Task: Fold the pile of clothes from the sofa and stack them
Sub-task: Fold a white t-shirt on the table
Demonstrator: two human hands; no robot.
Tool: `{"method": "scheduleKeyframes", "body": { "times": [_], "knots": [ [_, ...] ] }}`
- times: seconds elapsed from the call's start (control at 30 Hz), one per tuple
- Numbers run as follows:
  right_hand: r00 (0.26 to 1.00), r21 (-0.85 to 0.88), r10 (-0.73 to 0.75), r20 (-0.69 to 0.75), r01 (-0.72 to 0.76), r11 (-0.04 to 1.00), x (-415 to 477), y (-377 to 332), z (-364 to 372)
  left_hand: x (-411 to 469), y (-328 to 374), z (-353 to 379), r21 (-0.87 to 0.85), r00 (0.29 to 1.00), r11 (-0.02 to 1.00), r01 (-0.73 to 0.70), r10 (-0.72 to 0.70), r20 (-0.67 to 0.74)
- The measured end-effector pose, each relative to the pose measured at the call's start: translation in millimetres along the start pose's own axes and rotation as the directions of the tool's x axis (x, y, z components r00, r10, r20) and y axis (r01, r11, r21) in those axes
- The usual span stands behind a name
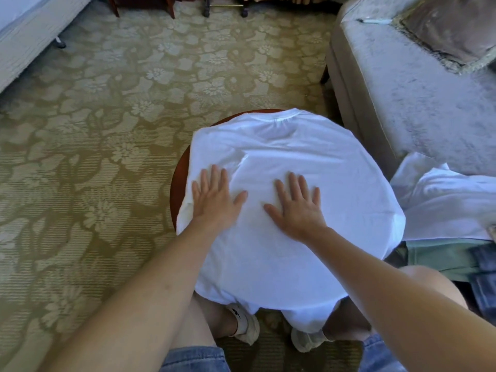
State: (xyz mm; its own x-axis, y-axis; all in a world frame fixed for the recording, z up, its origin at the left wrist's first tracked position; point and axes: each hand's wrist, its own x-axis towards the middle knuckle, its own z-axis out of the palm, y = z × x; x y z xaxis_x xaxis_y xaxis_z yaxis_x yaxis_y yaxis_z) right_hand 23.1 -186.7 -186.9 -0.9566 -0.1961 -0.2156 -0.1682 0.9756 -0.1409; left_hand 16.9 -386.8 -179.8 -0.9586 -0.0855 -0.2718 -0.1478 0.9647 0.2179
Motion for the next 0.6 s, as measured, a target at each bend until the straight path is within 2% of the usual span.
{"method": "scheduleKeyframes", "body": {
  "times": [0.17,0.3,0.37,0.47,0.6],
  "knots": [
    [1.0,0.042,-0.004,-0.001,0.004,0.999,20.3,-35.7,2.7,12.8,-36.7,-10.9,0.082,0.999,0.997,0.009,-0.005,-0.046],
    [0.995,0.072,-0.029,0.093,0.022,0.997,26.1,-57.9,-0.9,18.2,-54.4,-24.6,0.123,0.999,0.992,0.015,-0.019,0.035],
    [0.997,0.107,-0.018,0.078,0.01,0.994,22.7,-46.6,-10.5,19.4,-53.3,-30.4,0.139,0.996,0.99,0.019,-0.031,0.084],
    [0.99,0.146,0.132,-0.045,-0.124,0.981,11.2,2.3,-24.5,17.3,-42.9,-35.8,0.133,0.991,0.989,0.058,-0.073,0.112],
    [0.919,0.232,0.383,-0.097,-0.353,0.906,-6.2,89.5,-36.2,15.5,0.3,-35.9,0.123,0.998,0.991,0.06,-0.064,0.024]
  ]
}}
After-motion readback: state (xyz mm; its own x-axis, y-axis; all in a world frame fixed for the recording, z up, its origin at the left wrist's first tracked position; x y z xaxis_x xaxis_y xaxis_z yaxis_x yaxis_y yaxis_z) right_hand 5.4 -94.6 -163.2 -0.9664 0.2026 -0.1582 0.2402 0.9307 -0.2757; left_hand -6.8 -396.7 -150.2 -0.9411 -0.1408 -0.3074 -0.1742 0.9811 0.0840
